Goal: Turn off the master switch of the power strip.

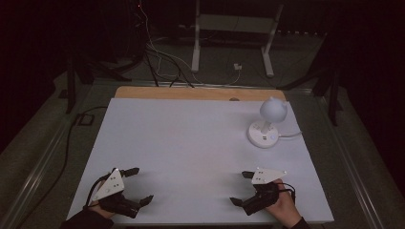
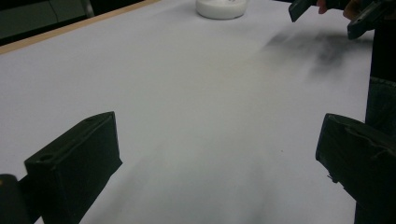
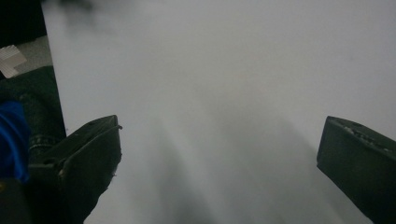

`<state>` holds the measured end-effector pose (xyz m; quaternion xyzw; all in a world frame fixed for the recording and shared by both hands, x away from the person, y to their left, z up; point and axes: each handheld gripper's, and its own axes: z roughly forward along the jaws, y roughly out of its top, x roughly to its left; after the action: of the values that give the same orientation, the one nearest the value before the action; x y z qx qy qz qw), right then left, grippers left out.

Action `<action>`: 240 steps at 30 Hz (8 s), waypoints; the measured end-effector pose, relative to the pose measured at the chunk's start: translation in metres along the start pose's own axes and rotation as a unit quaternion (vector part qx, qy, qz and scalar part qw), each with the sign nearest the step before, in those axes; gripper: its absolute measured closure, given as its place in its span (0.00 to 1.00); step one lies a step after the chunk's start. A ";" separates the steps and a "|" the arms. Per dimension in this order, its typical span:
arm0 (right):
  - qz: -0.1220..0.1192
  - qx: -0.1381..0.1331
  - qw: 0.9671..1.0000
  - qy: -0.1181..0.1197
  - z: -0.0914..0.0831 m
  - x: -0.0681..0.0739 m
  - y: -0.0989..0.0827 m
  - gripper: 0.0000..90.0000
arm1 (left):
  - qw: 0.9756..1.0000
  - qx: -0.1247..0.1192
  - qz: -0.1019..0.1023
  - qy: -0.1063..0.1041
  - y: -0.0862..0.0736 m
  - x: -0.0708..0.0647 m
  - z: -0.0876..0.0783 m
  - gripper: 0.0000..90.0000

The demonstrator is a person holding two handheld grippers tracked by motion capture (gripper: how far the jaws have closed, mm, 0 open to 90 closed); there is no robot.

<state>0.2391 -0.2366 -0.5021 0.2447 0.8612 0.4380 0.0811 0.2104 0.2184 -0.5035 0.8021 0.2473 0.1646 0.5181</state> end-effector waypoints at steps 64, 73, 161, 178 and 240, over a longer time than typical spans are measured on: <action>0.092 -0.069 0.980 -0.161 -0.048 -0.061 0.032 0.00 | 1.000 -0.009 -0.011 -0.010 0.000 0.001 -0.001 0.00; 0.112 -0.065 0.973 -0.193 -0.051 -0.075 0.027 0.00 | 1.000 -0.008 -0.011 -0.009 0.000 0.001 -0.001 0.00; 0.236 -0.001 0.909 -0.344 -0.036 -0.155 0.017 1.00 | 1.000 -0.007 -0.013 -0.008 0.000 0.001 -0.001 0.00; 0.232 0.016 0.903 -0.362 -0.017 -0.167 0.010 1.00 | 1.000 -0.006 -0.013 -0.009 0.000 0.001 -0.001 0.00; 0.236 -0.006 0.902 -0.361 -0.032 -0.157 0.016 0.99 | 1.000 -0.008 -0.012 -0.010 0.000 0.001 -0.002 0.00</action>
<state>0.3691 -0.3285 -0.4819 0.5820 0.6874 0.3308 0.2816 0.2103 0.2202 -0.5027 0.7965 0.2503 0.1519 0.5290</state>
